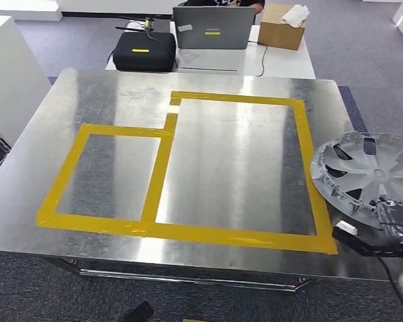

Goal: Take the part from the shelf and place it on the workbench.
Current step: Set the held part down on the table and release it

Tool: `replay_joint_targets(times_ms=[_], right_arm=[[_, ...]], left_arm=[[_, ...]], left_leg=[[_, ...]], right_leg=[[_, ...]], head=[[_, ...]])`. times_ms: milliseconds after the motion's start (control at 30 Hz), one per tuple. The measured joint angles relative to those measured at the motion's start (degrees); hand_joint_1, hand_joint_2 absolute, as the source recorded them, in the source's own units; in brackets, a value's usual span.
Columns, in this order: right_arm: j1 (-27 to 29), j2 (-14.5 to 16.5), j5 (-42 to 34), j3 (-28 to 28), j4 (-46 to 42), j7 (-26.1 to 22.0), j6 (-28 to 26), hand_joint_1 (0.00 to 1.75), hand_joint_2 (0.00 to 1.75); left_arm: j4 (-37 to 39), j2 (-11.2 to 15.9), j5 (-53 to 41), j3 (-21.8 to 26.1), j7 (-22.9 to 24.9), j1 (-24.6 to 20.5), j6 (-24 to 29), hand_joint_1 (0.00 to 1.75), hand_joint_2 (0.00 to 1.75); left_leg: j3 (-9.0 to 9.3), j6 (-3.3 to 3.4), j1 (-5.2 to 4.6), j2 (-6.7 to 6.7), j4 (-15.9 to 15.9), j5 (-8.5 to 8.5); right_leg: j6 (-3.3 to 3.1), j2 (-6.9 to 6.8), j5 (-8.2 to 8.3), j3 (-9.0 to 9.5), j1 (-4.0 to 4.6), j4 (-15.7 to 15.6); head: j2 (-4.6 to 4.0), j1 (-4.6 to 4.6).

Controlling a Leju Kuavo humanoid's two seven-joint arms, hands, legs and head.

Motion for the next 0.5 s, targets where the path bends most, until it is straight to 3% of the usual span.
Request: replay_joint_targets(times_ms=[200, 500], right_arm=[[-11.45, 3.11, 1.05, 12.81, 7.19, 1.03, -0.09, 1.75, 1.75], [-17.08, 4.72, 0.36, 21.03, 9.87, 0.37, -0.15, 1.75, 1.75]], left_arm=[[-0.07, 0.02, -0.37, -0.52, 0.58, -0.57, -0.17, 0.0, 1.75], [-0.07, 0.1, -0.95, -0.99, 1.3, -0.56, 0.1, 0.0, 1.75]], left_leg=[[0.19, -0.11, 0.05, 0.05, -0.01, 0.18], [0.15, -0.13, 0.06, 0.02, -0.08, 0.23]], right_leg=[[-0.05, 0.0, 0.17, 0.06, 0.03, 0.0], [-0.07, 0.04, 0.19, 0.1, 0.05, 0.04]], head=[[0.0, 0.0], [0.0, 0.01]])
